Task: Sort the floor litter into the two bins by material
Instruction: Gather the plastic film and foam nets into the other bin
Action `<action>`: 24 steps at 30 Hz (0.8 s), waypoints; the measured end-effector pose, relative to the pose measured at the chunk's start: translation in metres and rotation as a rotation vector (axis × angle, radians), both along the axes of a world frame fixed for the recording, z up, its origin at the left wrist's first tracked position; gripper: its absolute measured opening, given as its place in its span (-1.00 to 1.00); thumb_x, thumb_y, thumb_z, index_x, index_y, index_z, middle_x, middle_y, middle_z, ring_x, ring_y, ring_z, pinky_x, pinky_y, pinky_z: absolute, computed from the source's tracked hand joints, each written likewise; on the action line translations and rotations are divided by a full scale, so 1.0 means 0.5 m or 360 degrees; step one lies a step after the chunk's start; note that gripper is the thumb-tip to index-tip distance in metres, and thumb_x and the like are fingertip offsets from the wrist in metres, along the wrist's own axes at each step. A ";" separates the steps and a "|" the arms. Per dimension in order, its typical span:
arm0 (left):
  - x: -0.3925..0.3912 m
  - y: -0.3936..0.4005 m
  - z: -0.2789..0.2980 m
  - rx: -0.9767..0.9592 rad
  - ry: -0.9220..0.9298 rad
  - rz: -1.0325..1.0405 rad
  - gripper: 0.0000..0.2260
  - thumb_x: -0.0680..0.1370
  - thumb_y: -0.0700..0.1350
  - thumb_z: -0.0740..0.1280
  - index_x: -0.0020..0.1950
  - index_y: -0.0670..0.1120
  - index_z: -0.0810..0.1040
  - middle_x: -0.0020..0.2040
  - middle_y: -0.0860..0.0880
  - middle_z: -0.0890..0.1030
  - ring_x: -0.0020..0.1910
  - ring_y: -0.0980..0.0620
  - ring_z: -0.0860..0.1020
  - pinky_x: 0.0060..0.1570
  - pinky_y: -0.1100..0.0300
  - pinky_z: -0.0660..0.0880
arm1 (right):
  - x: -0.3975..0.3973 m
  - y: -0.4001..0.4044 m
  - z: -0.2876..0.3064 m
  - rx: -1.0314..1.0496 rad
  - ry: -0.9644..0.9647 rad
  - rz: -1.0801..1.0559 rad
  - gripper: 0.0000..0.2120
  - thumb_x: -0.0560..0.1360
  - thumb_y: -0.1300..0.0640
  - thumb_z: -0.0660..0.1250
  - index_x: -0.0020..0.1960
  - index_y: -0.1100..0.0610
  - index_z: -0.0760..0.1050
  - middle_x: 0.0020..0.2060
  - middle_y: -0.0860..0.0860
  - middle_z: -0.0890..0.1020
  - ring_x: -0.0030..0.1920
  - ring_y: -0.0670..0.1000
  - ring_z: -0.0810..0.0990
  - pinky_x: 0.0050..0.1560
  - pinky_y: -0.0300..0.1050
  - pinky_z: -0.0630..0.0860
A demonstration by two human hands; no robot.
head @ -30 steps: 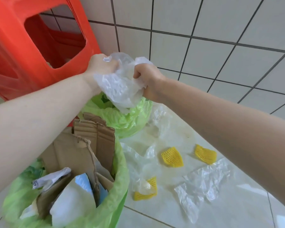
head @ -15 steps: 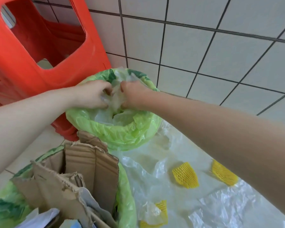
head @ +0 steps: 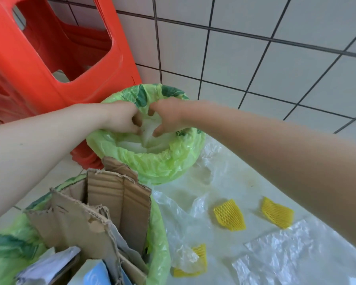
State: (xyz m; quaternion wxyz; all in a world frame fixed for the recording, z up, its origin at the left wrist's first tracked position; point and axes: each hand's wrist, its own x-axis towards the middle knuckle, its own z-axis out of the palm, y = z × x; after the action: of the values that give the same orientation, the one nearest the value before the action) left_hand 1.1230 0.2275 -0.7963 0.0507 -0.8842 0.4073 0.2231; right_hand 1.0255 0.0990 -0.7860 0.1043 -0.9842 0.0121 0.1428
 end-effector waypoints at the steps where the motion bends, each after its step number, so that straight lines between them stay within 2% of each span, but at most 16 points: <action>1: -0.001 0.004 0.009 -0.0011 -0.0021 0.0021 -0.77 0.47 0.04 0.40 0.08 -0.01 0.62 -0.01 0.02 0.62 -0.01 -0.04 0.56 0.03 0.08 0.50 | -0.013 -0.005 0.013 0.0036 -0.0085 -0.0009 -0.47 0.47 -0.03 0.39 0.37 0.11 0.36 0.23 0.05 0.51 0.20 0.10 0.50 0.01 -0.14 0.42; 3: -0.007 0.008 0.028 -0.0038 -0.0126 0.0037 -0.83 0.48 0.03 0.38 0.01 0.01 0.64 0.00 -0.01 0.64 -0.04 -0.06 0.55 0.04 0.04 0.52 | -0.046 -0.013 0.032 0.0113 -0.0264 -0.0044 -0.62 0.50 0.07 0.34 0.29 0.12 0.44 0.19 0.03 0.55 0.19 0.06 0.50 0.03 -0.18 0.40; 5: -0.026 0.003 0.054 -0.0120 -0.0240 0.0052 -0.89 0.48 0.00 0.37 -0.05 0.03 0.65 -0.02 -0.03 0.66 -0.05 -0.09 0.56 0.04 0.01 0.54 | -0.090 -0.020 0.044 0.0213 -0.0412 -0.0137 -0.73 0.50 0.14 0.28 0.20 0.12 0.52 0.11 0.02 0.61 0.14 0.03 0.55 0.10 -0.18 0.47; 8: -0.085 -0.028 0.096 -0.0336 -0.0207 0.0082 -0.92 0.47 -0.05 0.36 -0.14 0.04 0.65 -0.19 -0.01 0.67 -0.15 -0.06 0.59 0.02 0.04 0.55 | -0.178 -0.032 0.052 0.0358 -0.0579 -0.0286 -0.76 0.49 0.21 0.23 0.10 0.12 0.57 0.03 0.00 0.64 0.06 0.00 0.59 0.10 -0.15 0.49; 11: -0.163 -0.078 0.119 -0.0445 -0.0112 0.0053 -0.89 0.48 -0.08 0.35 -0.21 -0.01 0.65 -0.29 0.02 0.66 -0.28 0.04 0.64 -0.13 0.18 0.54 | -0.277 -0.052 0.050 0.0381 -0.0615 -0.0363 -0.77 0.48 0.23 0.22 0.08 0.13 0.58 0.00 -0.01 0.64 0.02 -0.01 0.59 0.08 -0.20 0.47; 14: -0.253 -0.127 0.122 -0.0472 -0.0051 -0.0042 -0.89 0.47 -0.11 0.34 -0.20 -0.05 0.65 -0.29 0.02 0.67 -0.34 0.06 0.65 -0.28 0.28 0.47 | -0.372 -0.076 0.035 0.0341 -0.0506 -0.0377 -0.78 0.47 0.22 0.24 0.07 0.12 0.58 -0.01 0.00 0.64 0.02 0.00 0.59 0.10 -0.16 0.48; 17: -0.346 -0.163 0.107 -0.0448 0.0088 -0.0096 -0.90 0.45 -0.12 0.33 -0.21 -0.05 0.64 -0.24 -0.01 0.69 -0.33 0.03 0.67 -0.17 0.18 0.59 | -0.462 -0.098 0.006 0.0329 -0.0320 -0.0380 -0.80 0.49 0.19 0.27 0.09 0.13 0.56 0.00 0.02 0.62 0.04 0.01 0.58 0.08 -0.21 0.44; 20: -0.434 -0.180 0.072 -0.0260 0.0234 -0.0090 -0.90 0.47 -0.11 0.33 -0.12 -0.06 0.64 -0.18 -0.06 0.70 -0.25 -0.01 0.68 -0.24 0.22 0.54 | -0.550 -0.116 -0.039 0.0391 -0.0137 -0.0474 -0.81 0.51 0.18 0.28 0.11 0.13 0.56 0.02 0.03 0.61 0.05 0.00 0.57 0.08 -0.25 0.41; 22: -0.491 -0.182 0.035 -0.0109 0.0291 -0.0013 -0.84 0.47 -0.08 0.34 -0.03 -0.10 0.64 -0.14 -0.12 0.69 -0.14 -0.08 0.67 -0.17 0.16 0.56 | -0.598 -0.125 -0.079 0.0454 -0.0039 -0.0583 -0.81 0.52 0.17 0.27 0.11 0.12 0.56 0.02 0.01 0.62 0.05 -0.02 0.57 0.07 -0.25 0.43; 24: -0.553 -0.177 -0.019 -0.0191 0.0429 0.0201 -0.79 0.46 -0.08 0.36 0.04 -0.11 0.62 -0.03 -0.11 0.67 -0.04 -0.09 0.64 -0.04 0.13 0.56 | -0.643 -0.129 -0.124 0.0528 0.0041 -0.0715 -0.81 0.52 0.17 0.27 0.10 0.11 0.56 0.01 0.00 0.61 0.04 -0.02 0.56 0.08 -0.23 0.45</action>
State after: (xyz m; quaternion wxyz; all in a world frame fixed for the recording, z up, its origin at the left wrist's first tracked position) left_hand 0.8467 0.1390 -0.8059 -0.0714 -0.8715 0.3666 0.3178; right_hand 0.7043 0.0343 -0.8481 0.2928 -0.9244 0.2079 0.1286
